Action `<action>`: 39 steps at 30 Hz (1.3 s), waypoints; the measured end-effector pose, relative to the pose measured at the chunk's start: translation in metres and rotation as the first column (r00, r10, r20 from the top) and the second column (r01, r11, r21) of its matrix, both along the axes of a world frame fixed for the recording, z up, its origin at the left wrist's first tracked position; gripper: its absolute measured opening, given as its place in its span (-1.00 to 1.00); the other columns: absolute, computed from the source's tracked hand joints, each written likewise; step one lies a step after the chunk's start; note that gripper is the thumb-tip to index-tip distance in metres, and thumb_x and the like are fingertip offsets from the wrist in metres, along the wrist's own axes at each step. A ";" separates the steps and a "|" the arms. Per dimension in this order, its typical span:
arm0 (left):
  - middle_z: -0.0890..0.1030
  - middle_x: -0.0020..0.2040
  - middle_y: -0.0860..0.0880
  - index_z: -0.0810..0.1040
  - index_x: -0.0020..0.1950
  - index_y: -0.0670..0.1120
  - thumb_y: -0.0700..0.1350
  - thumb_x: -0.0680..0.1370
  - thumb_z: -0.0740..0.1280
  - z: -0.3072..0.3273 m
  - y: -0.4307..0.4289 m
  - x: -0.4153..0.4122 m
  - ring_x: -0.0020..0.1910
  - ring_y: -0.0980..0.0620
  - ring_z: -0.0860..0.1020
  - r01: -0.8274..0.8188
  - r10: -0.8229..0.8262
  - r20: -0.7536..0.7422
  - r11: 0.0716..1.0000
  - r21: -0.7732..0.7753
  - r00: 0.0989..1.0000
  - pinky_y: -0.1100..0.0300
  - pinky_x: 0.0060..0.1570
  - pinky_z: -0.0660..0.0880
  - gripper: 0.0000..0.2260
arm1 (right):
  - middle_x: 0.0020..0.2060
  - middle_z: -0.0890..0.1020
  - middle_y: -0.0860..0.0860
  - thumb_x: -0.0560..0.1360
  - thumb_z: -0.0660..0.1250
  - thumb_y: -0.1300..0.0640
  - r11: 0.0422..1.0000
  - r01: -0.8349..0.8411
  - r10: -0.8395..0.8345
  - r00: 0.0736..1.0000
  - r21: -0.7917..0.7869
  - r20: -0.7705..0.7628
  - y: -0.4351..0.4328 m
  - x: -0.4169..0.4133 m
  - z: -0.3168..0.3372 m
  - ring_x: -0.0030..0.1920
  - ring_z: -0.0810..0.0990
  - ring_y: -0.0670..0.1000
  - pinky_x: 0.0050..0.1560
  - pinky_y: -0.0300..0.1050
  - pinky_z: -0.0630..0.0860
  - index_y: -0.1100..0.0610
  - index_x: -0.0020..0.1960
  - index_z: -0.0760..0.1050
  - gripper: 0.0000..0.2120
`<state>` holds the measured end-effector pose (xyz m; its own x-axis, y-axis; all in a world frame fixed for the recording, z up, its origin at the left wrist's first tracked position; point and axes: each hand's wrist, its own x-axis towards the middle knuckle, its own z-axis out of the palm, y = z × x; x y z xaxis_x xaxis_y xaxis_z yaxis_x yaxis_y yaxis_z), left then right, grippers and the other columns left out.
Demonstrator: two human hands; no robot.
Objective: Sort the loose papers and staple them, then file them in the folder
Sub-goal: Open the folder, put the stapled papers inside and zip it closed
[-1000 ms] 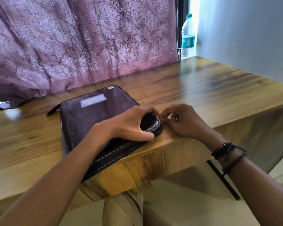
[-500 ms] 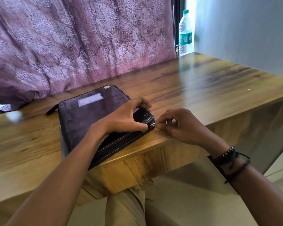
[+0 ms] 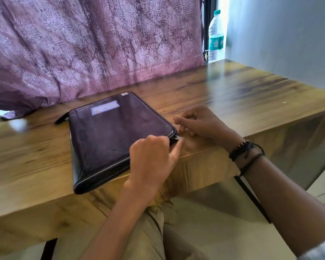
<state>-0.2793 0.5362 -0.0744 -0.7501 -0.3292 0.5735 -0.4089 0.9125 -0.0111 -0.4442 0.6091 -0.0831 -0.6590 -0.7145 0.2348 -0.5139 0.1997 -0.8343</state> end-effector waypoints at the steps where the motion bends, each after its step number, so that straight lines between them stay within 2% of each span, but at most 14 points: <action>1: 0.52 -0.52 0.01 0.55 -0.45 -0.06 0.25 0.44 0.38 0.002 0.007 -0.003 -0.56 -0.01 0.46 -0.038 0.038 0.018 0.999 -0.012 0.999 0.28 -0.51 0.10 -0.56 | -0.35 0.68 0.02 0.53 0.35 -0.07 1.000 -0.011 0.011 0.998 0.000 0.056 -0.007 -0.001 0.004 -0.46 0.49 -0.07 -0.35 -0.18 0.48 0.24 -0.13 0.67 -0.64; 3: 0.64 -0.29 -0.06 0.62 -0.24 -0.09 0.22 0.53 0.28 0.007 0.020 -0.011 -0.29 -0.10 0.62 -0.090 0.085 0.084 0.995 0.049 0.993 0.19 -0.39 0.24 -0.59 | -0.37 0.64 0.12 0.53 0.34 -0.10 0.999 -0.034 0.032 0.988 0.014 0.152 -0.023 -0.005 0.011 -0.45 0.47 0.00 -0.47 -0.23 0.37 0.31 -0.13 0.64 -0.56; 5: 0.66 -0.10 -0.09 0.62 -0.06 -0.11 0.18 0.58 0.21 0.006 0.027 -0.023 -0.06 -0.15 0.63 -0.122 0.112 0.095 0.987 0.107 0.989 0.11 -0.26 0.30 -0.61 | -0.49 0.56 0.11 0.50 0.39 -0.10 0.996 -0.073 0.063 0.984 0.054 0.167 -0.035 -0.009 0.013 -0.55 0.38 -0.02 -0.54 -0.25 0.26 0.29 -0.27 0.56 -0.56; 8: 0.65 -0.02 -0.10 0.60 0.02 -0.10 0.12 0.60 0.21 0.004 0.026 -0.039 0.01 -0.16 0.62 -0.201 0.191 0.075 0.965 0.169 0.979 0.10 -0.22 0.36 -0.67 | -0.59 0.45 0.02 0.43 0.48 -0.06 0.983 -0.140 0.120 0.980 0.121 0.157 -0.044 -0.017 0.012 -0.63 0.26 -0.09 -0.57 -0.29 0.18 0.20 -0.35 0.49 -0.62; 10: 0.65 -0.01 -0.10 0.60 0.02 -0.10 0.04 0.60 0.22 0.004 0.026 -0.045 0.02 -0.17 0.61 -0.245 0.237 0.064 0.944 0.219 0.969 0.10 -0.22 0.35 -0.74 | -0.62 0.43 -0.02 0.45 0.46 -0.05 0.970 -0.175 0.142 0.972 0.171 0.188 -0.046 -0.023 0.015 -0.65 0.22 -0.10 -0.60 -0.32 0.13 0.15 -0.40 0.44 -0.60; 15: 0.63 -0.03 -0.10 0.57 0.01 -0.13 -0.15 0.58 0.25 0.008 0.035 -0.042 0.00 -0.18 0.59 -0.235 0.219 0.088 0.938 0.255 0.972 0.08 -0.25 0.30 -0.88 | -0.59 0.44 -0.01 0.46 0.44 -0.08 0.970 -0.173 0.135 0.968 0.174 0.210 -0.049 -0.028 0.015 -0.57 0.23 -0.06 -0.57 -0.25 0.12 0.13 -0.39 0.45 -0.61; 21: 0.61 0.01 -0.17 0.54 -0.02 -0.16 -0.13 0.57 0.24 0.010 0.021 -0.007 0.03 -0.23 0.56 -0.243 0.216 0.133 0.939 0.242 0.967 0.06 -0.22 0.32 -0.86 | -0.65 0.40 -0.02 0.49 0.40 -0.02 0.984 -0.158 0.145 0.978 0.081 0.149 -0.048 -0.026 0.004 -0.60 0.23 -0.05 -0.50 -0.21 0.17 0.14 -0.47 0.40 -0.57; 25: 0.61 -0.15 -0.21 0.48 -0.24 -0.16 -0.09 0.50 0.26 0.008 -0.009 0.047 -0.08 -0.29 0.58 -0.332 0.303 0.150 0.915 0.230 0.941 0.02 -0.22 0.46 -0.82 | -0.57 0.38 0.04 0.51 0.38 0.02 0.991 -0.121 0.113 0.983 0.049 0.144 -0.050 -0.028 0.000 -0.56 0.26 -0.04 -0.46 -0.19 0.19 0.13 -0.42 0.41 -0.62; 28: 0.58 -0.34 -0.21 0.53 -0.32 -0.20 -0.10 0.46 0.31 0.006 -0.036 0.099 -0.24 -0.26 0.58 -0.421 0.401 0.129 0.872 0.251 0.907 0.07 -0.30 0.42 -0.78 | -0.44 0.40 0.12 0.51 0.38 0.01 0.992 -0.110 0.103 0.989 0.067 0.110 -0.051 -0.028 -0.001 -0.48 0.30 -0.01 -0.41 -0.15 0.24 0.20 -0.27 0.52 -0.71; 30: 0.57 -0.41 -0.12 0.50 -0.39 -0.16 -0.05 0.47 0.35 0.004 -0.050 0.128 -0.29 -0.21 0.57 -0.439 0.431 0.098 0.847 0.299 0.897 0.09 -0.29 0.43 -0.73 | -0.37 0.44 0.11 0.51 0.38 0.00 0.992 -0.095 0.088 0.992 0.079 0.087 -0.052 -0.027 -0.002 -0.41 0.32 0.03 -0.37 -0.12 0.26 0.22 -0.18 0.57 -0.73; 34: 0.59 -0.38 0.00 0.53 -0.35 -0.04 0.12 0.49 0.36 -0.004 -0.054 0.146 -0.30 -0.11 0.59 -0.427 0.440 0.044 0.838 0.338 0.897 0.14 -0.32 0.48 -0.69 | -0.39 0.50 0.12 0.47 0.42 -0.01 0.999 -0.006 0.006 1.000 0.037 0.005 -0.052 -0.023 -0.006 -0.35 0.42 0.04 -0.26 -0.04 0.38 0.38 -0.25 0.54 -0.58; 36: 0.56 -0.39 0.02 0.51 -0.37 -0.04 0.20 0.48 0.33 -0.004 -0.050 0.144 -0.33 -0.06 0.56 -0.440 0.461 0.015 0.836 0.327 0.887 0.17 -0.35 0.41 -0.63 | -0.34 0.59 0.11 0.46 0.44 0.01 1.000 0.017 -0.017 0.999 -0.004 -0.047 -0.048 -0.016 -0.007 -0.31 0.51 0.02 -0.22 -0.03 0.48 0.30 -0.21 0.57 -0.67; 39: 0.52 -0.44 0.05 0.44 -0.42 -0.04 0.35 0.45 0.26 -0.001 -0.046 0.140 -0.39 0.01 0.51 -0.418 0.456 -0.043 0.846 0.329 0.889 0.19 -0.37 0.38 -0.51 | -0.26 0.61 0.04 0.46 0.44 0.02 0.998 -0.008 0.005 0.999 -0.054 -0.048 -0.038 -0.007 -0.006 -0.23 0.56 0.01 -0.12 0.02 0.58 0.16 -0.07 0.57 -0.79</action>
<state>-0.1391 0.4898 -0.0749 -0.4223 -0.7784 0.4645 -0.7474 0.5890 0.3074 -0.4511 0.5709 -0.0893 -0.6415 -0.7039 0.3050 -0.5549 0.1513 -0.8180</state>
